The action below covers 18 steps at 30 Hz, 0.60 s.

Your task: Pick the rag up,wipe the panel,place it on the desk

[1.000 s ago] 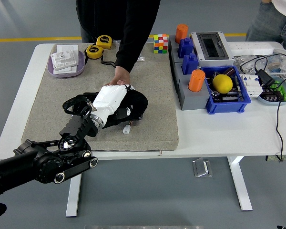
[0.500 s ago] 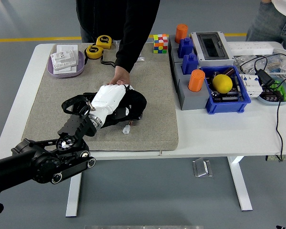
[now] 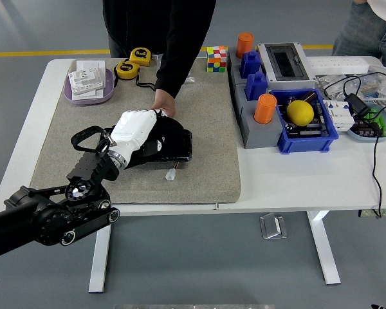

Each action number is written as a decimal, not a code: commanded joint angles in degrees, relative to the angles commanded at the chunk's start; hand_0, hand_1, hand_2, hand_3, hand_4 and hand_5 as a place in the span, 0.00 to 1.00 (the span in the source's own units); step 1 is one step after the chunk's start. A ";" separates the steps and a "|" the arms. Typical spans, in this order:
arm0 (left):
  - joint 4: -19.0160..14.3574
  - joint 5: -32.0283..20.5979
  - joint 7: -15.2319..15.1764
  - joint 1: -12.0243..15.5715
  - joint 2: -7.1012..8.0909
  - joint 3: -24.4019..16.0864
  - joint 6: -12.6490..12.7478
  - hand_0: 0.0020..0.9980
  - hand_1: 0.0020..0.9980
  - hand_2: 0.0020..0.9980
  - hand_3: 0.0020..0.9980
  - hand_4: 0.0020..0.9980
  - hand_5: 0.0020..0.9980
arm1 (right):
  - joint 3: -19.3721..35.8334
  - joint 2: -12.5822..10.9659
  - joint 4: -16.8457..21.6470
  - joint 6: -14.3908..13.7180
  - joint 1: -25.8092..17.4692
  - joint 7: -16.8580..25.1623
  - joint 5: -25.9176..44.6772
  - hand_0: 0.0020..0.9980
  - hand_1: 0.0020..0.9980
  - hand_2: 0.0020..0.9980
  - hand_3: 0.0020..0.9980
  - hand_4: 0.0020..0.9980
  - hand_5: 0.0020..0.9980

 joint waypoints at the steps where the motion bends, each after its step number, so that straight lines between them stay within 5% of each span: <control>1: 0.05 0.19 0.02 0.07 0.25 -0.27 -0.01 0.19 0.16 0.48 0.45 0.28 0.00 | -0.03 0.02 -0.07 0.05 -0.10 -0.05 0.05 0.76 0.57 0.70 0.59 1.00 0.54; 18: 0.27 1.19 0.03 2.01 3.98 -3.69 -0.34 0.19 0.15 0.48 0.45 0.28 0.00 | 1.85 0.66 -0.45 -0.01 -0.73 -0.06 -0.27 0.76 0.57 0.70 0.59 1.00 0.54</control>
